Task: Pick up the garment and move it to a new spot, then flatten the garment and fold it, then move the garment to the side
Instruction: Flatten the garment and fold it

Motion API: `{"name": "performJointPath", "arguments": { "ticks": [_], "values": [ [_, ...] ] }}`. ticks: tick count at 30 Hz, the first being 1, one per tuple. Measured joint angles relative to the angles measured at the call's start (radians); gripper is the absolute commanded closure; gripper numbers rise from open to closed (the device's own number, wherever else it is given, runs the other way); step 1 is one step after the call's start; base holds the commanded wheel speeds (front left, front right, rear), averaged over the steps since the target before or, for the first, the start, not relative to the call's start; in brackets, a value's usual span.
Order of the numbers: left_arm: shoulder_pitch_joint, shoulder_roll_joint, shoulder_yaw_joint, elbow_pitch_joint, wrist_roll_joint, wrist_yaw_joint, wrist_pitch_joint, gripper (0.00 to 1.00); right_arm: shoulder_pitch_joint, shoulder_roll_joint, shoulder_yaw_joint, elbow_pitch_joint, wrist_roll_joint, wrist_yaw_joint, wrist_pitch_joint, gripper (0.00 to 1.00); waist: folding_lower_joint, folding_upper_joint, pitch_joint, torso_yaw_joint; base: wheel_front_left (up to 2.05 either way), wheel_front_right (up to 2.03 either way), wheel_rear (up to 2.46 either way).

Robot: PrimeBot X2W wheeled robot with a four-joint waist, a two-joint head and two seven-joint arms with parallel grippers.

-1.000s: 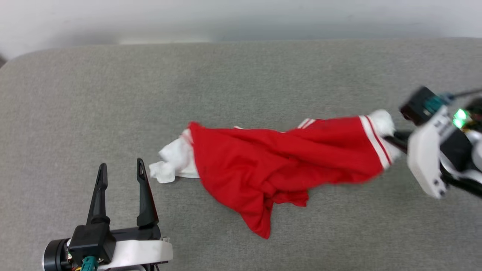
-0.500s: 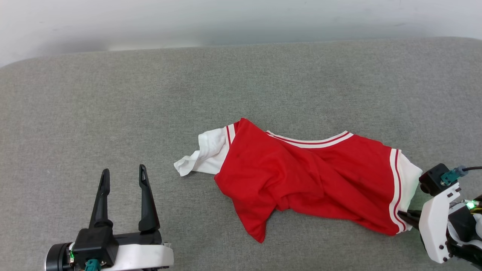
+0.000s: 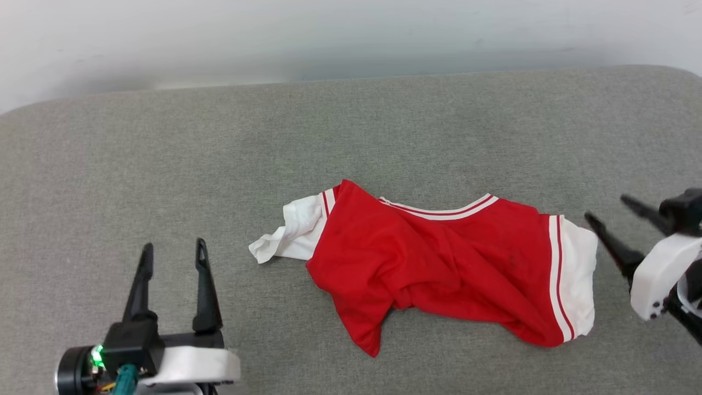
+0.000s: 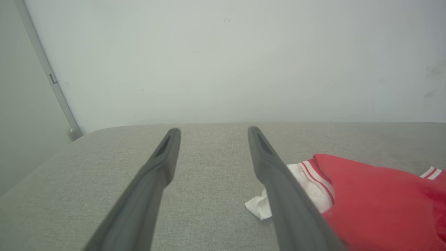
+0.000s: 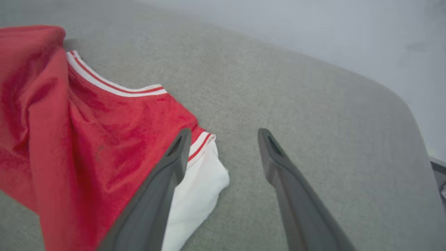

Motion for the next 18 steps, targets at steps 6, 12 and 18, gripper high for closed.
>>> {"name": "performJointPath", "arguments": {
  "ticks": [6,12,18],
  "values": [
    [-0.094,0.05,0.04,0.064,-0.014,-0.052,0.0,0.0,0.087,0.132,-0.32,-0.085,-0.252,0.0,-0.145,0.0,0.0,0.0,-0.003,-0.015,0.0,0.0,0.0],
    [-0.22,0.128,0.038,0.146,-0.032,-0.133,0.045,0.0,0.245,0.345,-0.614,-0.282,-0.493,0.0,-0.192,0.0,0.0,0.0,0.005,-0.024,0.0,0.0,0.0],
    [-0.387,0.229,-0.017,0.193,-0.043,-0.222,0.294,0.0,0.368,0.495,-0.725,-0.438,-0.637,0.0,-0.2,0.0,0.0001,0.0,0.026,-0.035,0.0,0.0,0.0]
  ]
}}
